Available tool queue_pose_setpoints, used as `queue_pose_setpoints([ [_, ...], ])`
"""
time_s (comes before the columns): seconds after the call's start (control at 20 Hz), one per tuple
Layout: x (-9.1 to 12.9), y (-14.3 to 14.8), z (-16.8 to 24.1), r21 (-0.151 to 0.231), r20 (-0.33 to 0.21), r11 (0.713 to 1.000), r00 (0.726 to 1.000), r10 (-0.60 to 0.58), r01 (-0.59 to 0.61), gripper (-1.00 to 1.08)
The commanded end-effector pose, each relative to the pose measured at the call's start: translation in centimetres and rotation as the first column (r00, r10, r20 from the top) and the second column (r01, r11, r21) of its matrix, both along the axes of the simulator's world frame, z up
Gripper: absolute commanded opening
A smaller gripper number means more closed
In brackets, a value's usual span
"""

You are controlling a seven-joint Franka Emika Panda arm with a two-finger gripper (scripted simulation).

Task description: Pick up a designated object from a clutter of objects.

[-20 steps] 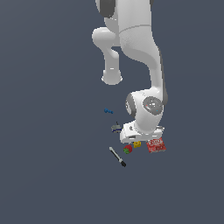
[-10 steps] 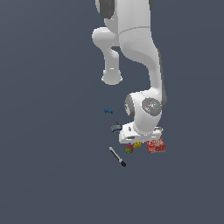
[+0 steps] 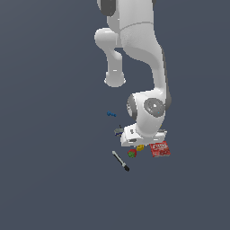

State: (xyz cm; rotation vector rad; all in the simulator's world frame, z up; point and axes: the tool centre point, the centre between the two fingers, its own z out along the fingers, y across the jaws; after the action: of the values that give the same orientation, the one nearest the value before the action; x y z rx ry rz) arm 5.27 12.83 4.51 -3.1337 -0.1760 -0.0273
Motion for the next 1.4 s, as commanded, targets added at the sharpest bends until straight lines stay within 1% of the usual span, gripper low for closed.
queue_pose_setpoints([
  [0.0,0.2,-0.7,1.1,0.0,0.001,1.0,1.0,-0.001,0.001,-1.0],
  [0.15,0.4,-1.8,3.0,0.0,0.0,1.0,1.0,-0.001,0.001,-1.0],
  [0.4,1.0,-4.2,7.3,0.0,-0.003,1.0,1.0,0.0,0.0,-1.0],
  [1.1,3.2,-12.6,22.0,-0.001,-0.012,1.0,1.0,0.0,0.0,-1.0],
  [1.35,4.1,-15.1,26.4,-0.002,-0.014,1.0,1.0,0.0,0.0,-1.0],
])
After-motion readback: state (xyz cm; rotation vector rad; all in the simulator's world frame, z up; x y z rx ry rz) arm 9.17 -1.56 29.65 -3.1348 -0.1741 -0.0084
